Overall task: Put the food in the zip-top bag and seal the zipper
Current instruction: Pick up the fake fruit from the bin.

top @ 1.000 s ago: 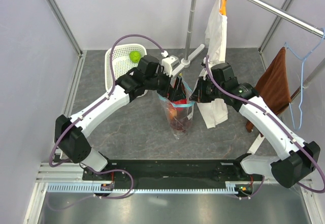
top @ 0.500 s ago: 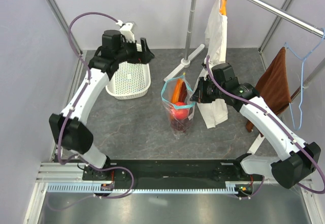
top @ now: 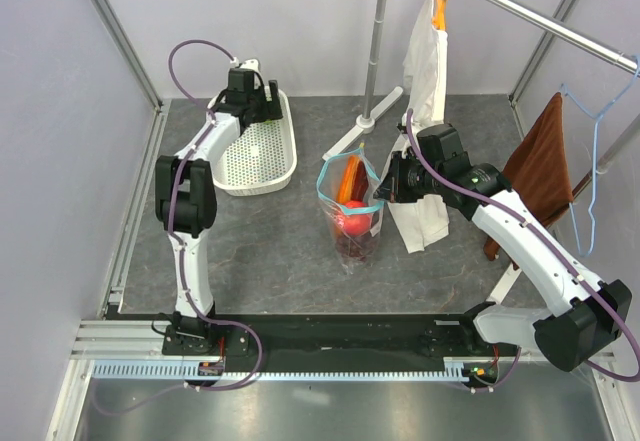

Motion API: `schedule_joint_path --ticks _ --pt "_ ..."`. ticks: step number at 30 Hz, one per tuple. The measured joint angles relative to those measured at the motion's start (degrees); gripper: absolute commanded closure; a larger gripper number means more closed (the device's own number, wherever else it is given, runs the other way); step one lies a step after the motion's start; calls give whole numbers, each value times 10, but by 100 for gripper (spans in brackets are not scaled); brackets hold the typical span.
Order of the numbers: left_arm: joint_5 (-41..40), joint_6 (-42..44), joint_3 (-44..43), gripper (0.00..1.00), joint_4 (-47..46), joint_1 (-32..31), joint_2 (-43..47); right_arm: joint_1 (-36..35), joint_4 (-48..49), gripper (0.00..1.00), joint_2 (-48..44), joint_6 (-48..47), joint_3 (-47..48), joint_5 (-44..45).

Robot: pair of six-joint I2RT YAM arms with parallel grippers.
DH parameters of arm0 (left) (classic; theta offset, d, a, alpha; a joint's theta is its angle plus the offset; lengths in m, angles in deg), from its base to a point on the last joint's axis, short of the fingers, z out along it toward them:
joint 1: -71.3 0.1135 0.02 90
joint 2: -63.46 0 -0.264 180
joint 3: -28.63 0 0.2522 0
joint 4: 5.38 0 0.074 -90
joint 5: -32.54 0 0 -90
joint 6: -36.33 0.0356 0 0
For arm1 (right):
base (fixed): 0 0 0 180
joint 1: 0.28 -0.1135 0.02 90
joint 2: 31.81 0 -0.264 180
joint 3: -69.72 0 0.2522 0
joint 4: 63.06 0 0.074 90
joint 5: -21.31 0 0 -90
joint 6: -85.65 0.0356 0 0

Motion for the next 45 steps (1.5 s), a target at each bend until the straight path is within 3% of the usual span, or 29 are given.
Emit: schedule_joint_path --ticks 7,22,28,33,39,45 --pt "-31 -6 -96 9 -23 29 -92 0 2 100 0 1 0 -3" --pt "-32 -6 -187 10 -39 28 -208 8 15 100 15 7 0 -12" --pt "-31 -5 -206 40 -38 28 -224 12 15 100 16 7 0 -14" --pt "-12 -6 -203 51 -31 35 -219 12 15 100 16 7 0 -14" --pt "75 -5 -67 52 7 48 -75 14 15 100 16 0 0 -13" --pt "230 6 70 52 39 37 210 14 15 100 11 -6 -2 -13"
